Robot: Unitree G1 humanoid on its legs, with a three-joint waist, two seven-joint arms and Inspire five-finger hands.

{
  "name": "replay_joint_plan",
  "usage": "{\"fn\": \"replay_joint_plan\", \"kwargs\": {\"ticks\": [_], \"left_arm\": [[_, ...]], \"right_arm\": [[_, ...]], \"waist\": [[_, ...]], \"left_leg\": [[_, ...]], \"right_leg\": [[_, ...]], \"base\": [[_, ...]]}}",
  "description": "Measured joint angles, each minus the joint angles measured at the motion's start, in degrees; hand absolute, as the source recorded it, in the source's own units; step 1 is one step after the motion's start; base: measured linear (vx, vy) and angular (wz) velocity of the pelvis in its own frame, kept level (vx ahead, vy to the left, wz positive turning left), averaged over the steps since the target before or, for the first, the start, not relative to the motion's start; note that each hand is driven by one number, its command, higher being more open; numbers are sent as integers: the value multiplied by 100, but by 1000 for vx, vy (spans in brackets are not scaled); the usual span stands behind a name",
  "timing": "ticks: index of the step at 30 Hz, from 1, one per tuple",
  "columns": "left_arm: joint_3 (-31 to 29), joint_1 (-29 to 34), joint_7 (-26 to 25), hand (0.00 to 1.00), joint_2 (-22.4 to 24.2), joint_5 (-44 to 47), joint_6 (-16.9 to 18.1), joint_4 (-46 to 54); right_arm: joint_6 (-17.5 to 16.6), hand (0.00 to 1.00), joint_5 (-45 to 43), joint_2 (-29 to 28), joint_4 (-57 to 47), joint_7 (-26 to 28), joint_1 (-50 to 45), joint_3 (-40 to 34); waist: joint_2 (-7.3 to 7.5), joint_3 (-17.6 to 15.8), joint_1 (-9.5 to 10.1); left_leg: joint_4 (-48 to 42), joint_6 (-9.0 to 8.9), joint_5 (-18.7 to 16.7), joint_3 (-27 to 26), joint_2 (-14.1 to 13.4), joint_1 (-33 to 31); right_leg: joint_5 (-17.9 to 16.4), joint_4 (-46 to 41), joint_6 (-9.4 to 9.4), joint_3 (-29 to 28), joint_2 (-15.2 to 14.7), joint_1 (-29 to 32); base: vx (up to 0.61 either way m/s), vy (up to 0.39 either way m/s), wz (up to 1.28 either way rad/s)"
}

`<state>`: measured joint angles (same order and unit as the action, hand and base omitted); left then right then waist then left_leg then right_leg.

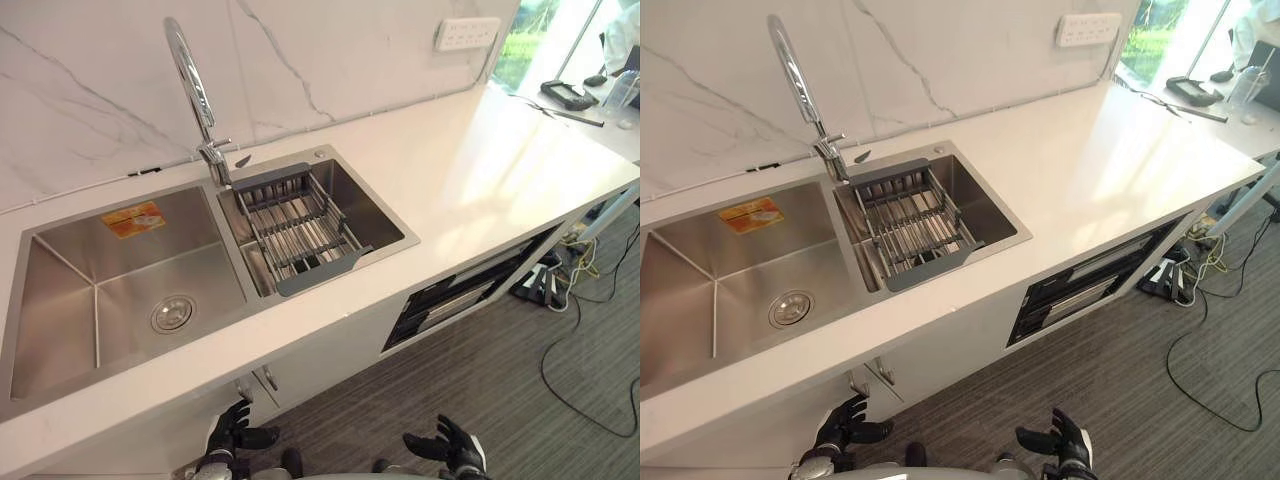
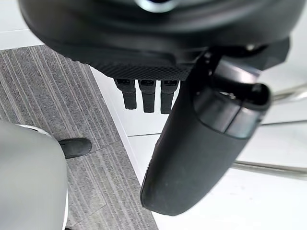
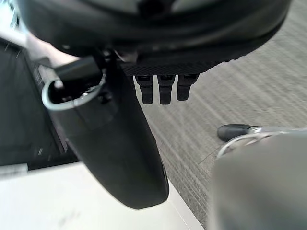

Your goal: Walk over to the sink, pick up the cup, carry it to the dishwasher, place the cup inside the dishwasher, then close the dishwasher door

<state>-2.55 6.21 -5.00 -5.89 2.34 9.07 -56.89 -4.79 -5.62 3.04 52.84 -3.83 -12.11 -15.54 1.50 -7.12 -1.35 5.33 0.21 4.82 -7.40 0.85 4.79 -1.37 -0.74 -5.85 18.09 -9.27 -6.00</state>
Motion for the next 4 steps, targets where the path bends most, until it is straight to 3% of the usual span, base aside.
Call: {"fn": "replay_joint_plan", "kwargs": {"ticks": [4], "left_arm": [[-146, 62, 14, 90, 40, 19, 0, -8]], "right_arm": [[38, 90, -227, -24, 295, 14, 9, -49]], "waist": [[2, 68, -43]], "left_leg": [[2, -3, 0, 19, 5, 21]], "right_leg": [[-11, 8, 18, -6, -4, -30]], "base": [[-26, 8, 0]]}}
